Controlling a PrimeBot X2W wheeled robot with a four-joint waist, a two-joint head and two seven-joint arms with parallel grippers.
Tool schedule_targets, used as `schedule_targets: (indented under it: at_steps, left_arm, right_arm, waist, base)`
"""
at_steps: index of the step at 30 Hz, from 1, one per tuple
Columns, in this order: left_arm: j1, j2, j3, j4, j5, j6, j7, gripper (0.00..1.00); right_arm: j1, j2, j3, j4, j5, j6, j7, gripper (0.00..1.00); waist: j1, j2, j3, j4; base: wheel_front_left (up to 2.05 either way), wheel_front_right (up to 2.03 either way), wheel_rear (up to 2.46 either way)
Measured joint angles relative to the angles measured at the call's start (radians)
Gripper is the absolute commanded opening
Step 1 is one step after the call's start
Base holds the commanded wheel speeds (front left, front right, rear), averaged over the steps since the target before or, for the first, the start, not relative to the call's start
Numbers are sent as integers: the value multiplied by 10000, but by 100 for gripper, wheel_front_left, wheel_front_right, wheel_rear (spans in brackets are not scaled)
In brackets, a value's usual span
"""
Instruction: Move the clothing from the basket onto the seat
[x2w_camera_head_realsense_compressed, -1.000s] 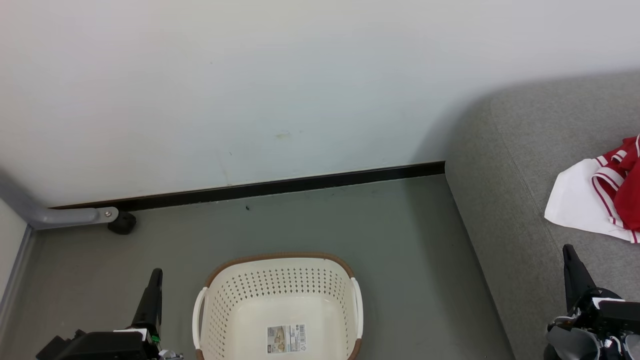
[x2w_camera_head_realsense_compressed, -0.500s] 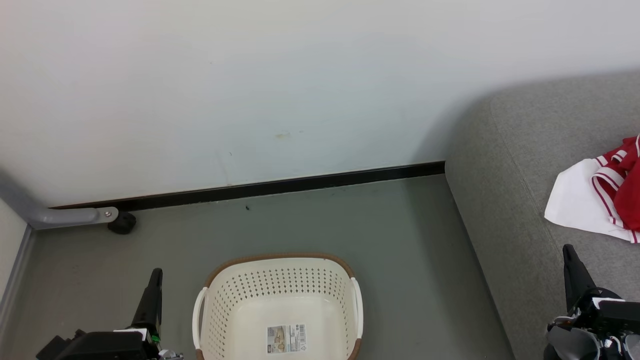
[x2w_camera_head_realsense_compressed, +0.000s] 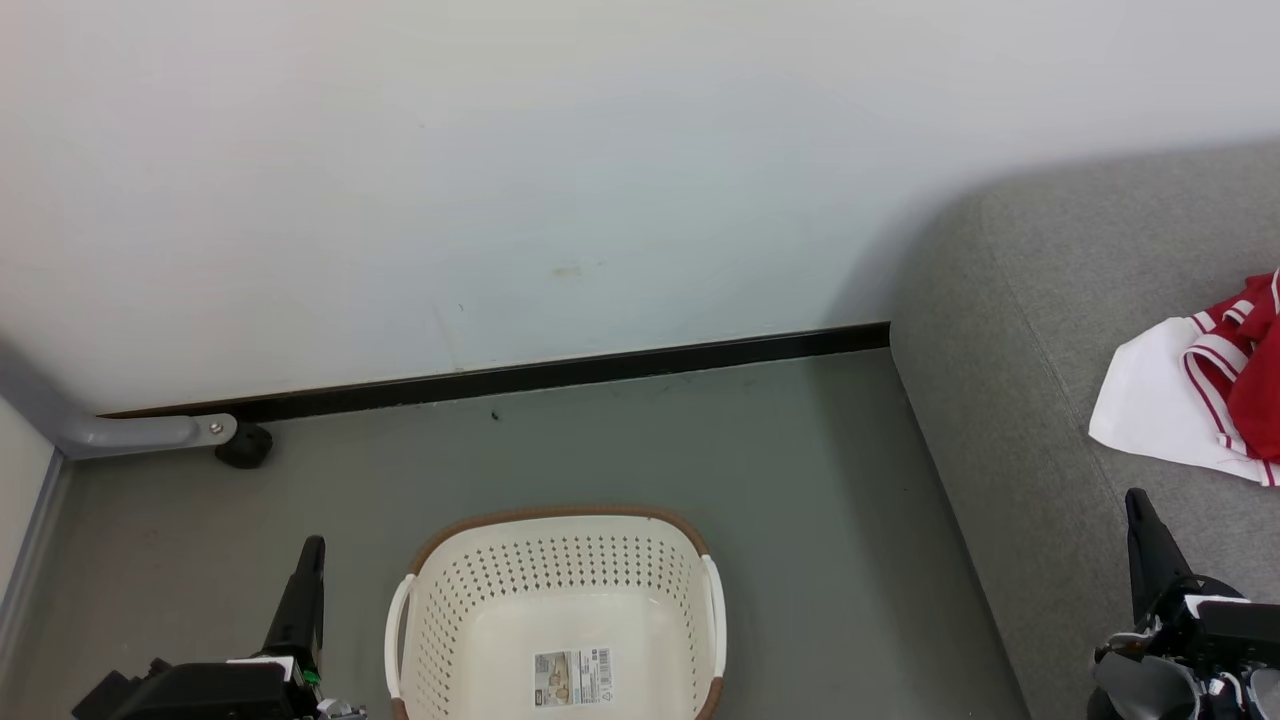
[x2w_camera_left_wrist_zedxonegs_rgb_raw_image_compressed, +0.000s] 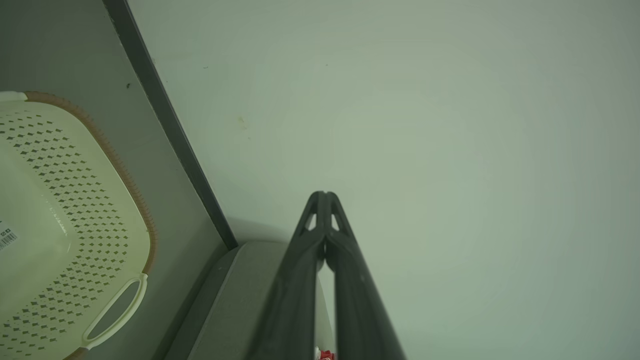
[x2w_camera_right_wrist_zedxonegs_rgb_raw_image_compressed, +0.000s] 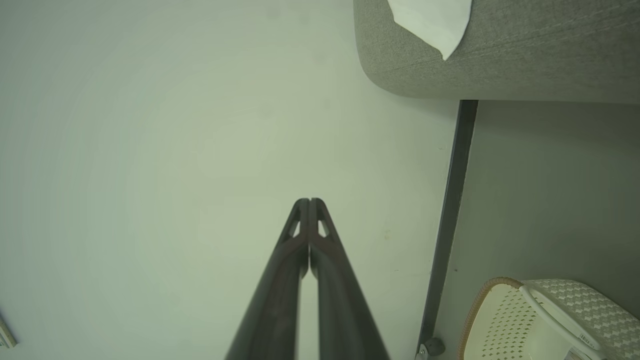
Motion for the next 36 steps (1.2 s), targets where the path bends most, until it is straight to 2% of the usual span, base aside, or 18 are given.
schedule_targets:
  at_steps: [36]
  left_arm:
    - [0,0,-2,-15,-13,0,0,0]
  right_arm:
    - [3,0,0,-4,2,0,-2,0]
  waist:
    - [-1,0,0,0]
  base:
    - [0,0,0]
